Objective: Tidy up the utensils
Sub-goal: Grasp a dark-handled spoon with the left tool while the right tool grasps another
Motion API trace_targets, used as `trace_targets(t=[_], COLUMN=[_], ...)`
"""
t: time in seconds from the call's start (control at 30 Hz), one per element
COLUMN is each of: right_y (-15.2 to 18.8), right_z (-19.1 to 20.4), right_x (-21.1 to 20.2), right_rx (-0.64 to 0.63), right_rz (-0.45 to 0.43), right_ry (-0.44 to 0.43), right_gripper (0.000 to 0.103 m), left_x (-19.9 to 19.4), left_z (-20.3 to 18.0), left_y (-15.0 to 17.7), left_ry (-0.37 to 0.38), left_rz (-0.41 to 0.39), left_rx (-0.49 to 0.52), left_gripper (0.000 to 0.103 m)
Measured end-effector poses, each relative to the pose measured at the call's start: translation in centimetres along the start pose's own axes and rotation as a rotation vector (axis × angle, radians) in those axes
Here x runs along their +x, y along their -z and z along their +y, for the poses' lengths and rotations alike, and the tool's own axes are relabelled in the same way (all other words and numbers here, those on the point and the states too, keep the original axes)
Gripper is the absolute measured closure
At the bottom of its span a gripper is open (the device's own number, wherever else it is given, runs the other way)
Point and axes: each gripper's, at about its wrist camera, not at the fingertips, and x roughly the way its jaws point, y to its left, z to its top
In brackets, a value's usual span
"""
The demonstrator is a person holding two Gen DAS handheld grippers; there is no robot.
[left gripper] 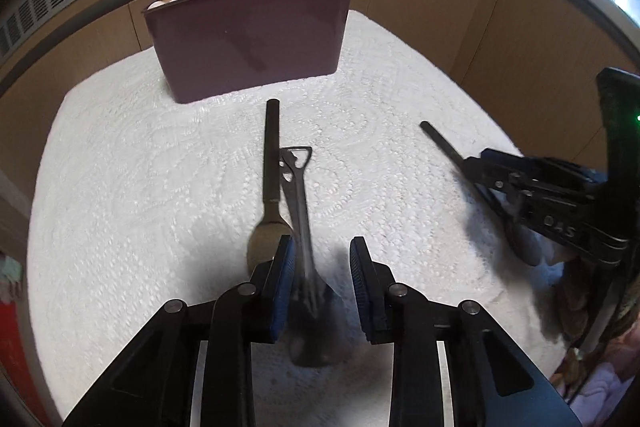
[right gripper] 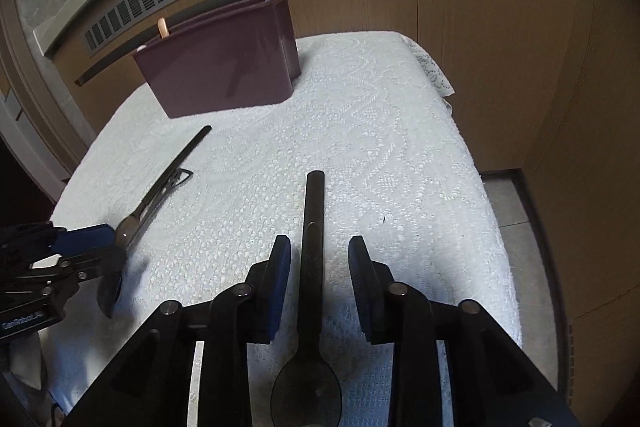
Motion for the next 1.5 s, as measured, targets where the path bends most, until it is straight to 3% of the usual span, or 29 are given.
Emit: trace_targets(t=[0.2,0.5,0.6,0.77,1.0,1.33,1.43,1.47,1.5], right_y=[0.1,0.1,0.1,0.2,0.2,0.2,0.0,-0.1,-0.2], right_z=[-0.1,-0.2,-0.3,-0.3,0.0,0.1,-0.1,-0.2,-0.2], right_x=[-0.1,0.2,0.3,0.1,0.1,0.0,0.1,0.1,0.2], right_rx=[0.005,0.009,0.018,0.021,0.011,0.003,0.014,0.014,0.011], right_rz=[-0.006,0.005,0.008,0.002,0.003,0.001,0.011,0.016,0.02], right_ry=[-0.006,-0.015,-0.02,-0.023,-0.016,-0.013,-0.021,-0.023,-0.027], right_gripper=[0.067,0.065,0.059,0.057,0.057,0.057,0.057,0.057,0.057], left_x=[1.8,5.5,5.2,3.7,1.0,3.9,4.1,3.8,3.4], left_z=[3.2,4.7,4.2,4.9,5.2,5.0,4.5,4.4,4.3], left_y=[-2.8,-6.9,-6.7,-3.7,0.1,-4.9,-5.3,-5.0,-4.6], left_ry=[0.019,-0.038,-0.061,-0.133,-0.095,-0.034,-0.052,-0.049,-0.047], left_rz=[0.083,0.145,0.148,0.158,0.228,0.295,0.267,0.248,0.22], left_rx=[-0.111,-0.103,-0.048,0.008,0.0,-0.026,-0.021,-0.026,-0.038], left_gripper=[0.074,0.074,0.074,0.074,0.074,0.074,0.082,0.09,0.09])
